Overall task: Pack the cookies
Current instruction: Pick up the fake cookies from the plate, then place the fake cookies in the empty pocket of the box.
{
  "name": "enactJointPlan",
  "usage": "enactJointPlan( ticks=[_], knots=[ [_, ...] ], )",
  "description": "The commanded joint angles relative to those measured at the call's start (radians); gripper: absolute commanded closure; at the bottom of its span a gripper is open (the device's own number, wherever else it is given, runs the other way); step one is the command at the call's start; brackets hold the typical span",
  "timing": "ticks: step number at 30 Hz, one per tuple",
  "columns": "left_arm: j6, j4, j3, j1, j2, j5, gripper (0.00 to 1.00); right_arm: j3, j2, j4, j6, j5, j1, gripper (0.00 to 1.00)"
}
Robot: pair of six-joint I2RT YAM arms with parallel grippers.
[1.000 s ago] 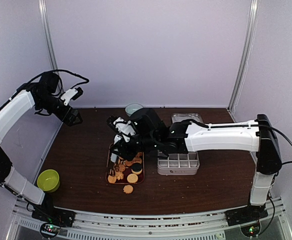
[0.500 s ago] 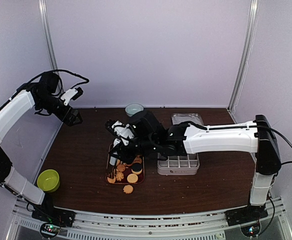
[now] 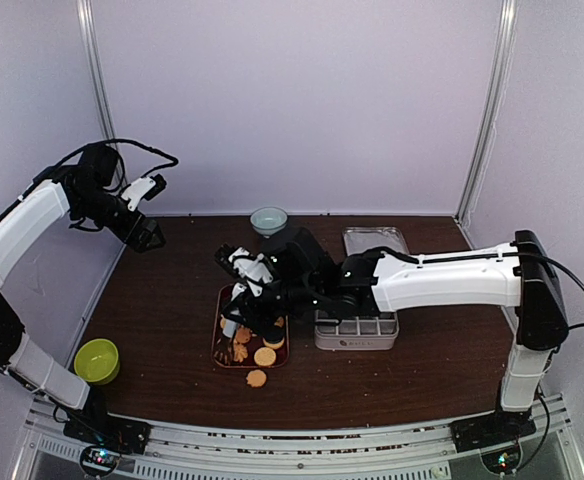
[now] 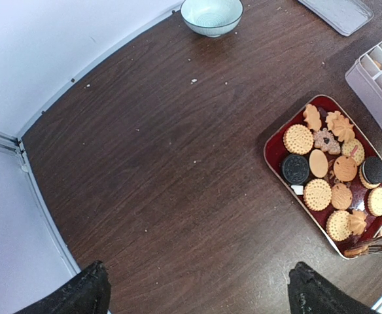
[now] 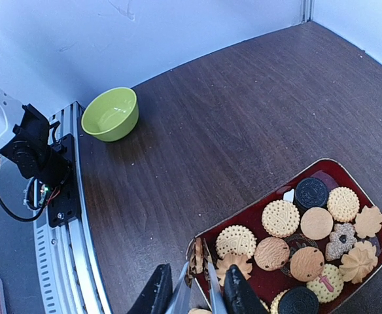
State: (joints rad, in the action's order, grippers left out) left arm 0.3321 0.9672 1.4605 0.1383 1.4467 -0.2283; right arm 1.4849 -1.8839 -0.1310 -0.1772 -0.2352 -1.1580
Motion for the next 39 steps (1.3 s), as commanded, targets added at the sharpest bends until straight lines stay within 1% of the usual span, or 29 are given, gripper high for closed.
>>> enactJointPlan(
  ticks=[1, 4, 5, 10, 17, 24, 28, 33, 39],
  knots=[
    [0.012, -0.012, 0.006, -0.005, -0.025, -0.015, 0.02, 0.008, 0.024, 0.027, -0.026, 0.004, 0.0, 0.89],
    [0.012, -0.012, 0.004, -0.005, -0.025, -0.016, 0.02, 0.006, 0.049, 0.031, -0.019, 0.034, 0.009, 0.98],
    [0.012, -0.012, 0.004, -0.006, -0.024, -0.018, 0.02, 0.007, 0.058, 0.031, -0.016, 0.042, 0.014, 1.0],
    [0.012, -0.012, 0.003, -0.005, -0.021, -0.018, 0.02, 0.0, 0.117, 0.019, 0.012, 0.098, 0.035, 1.0],
    [0.012, -0.012, 0.0, -0.006, -0.022, 0.002, 0.02, -0.049, 0.258, -0.024, 0.071, 0.195, 0.087, 1.0],
    [0.012, -0.012, -0.003, -0.006, -0.021, 0.001, 0.02, -0.173, 0.413, -0.128, 0.122, 0.324, 0.186, 1.0],
    [0.012, -0.012, -0.005, -0.006, -0.02, -0.001, 0.02, -0.266, 0.485, -0.177, 0.137, 0.4, 0.213, 1.0],
    [0.013, -0.011, -0.002, -0.005, -0.015, -0.006, 0.03, -0.349, 0.555, -0.182, 0.128, 0.418, 0.218, 1.0],
    [0.011, -0.012, 0.004, -0.006, -0.008, -0.017, 0.03, -0.382, 0.563, -0.176, 0.109, 0.4, 0.218, 1.0]
  ],
)
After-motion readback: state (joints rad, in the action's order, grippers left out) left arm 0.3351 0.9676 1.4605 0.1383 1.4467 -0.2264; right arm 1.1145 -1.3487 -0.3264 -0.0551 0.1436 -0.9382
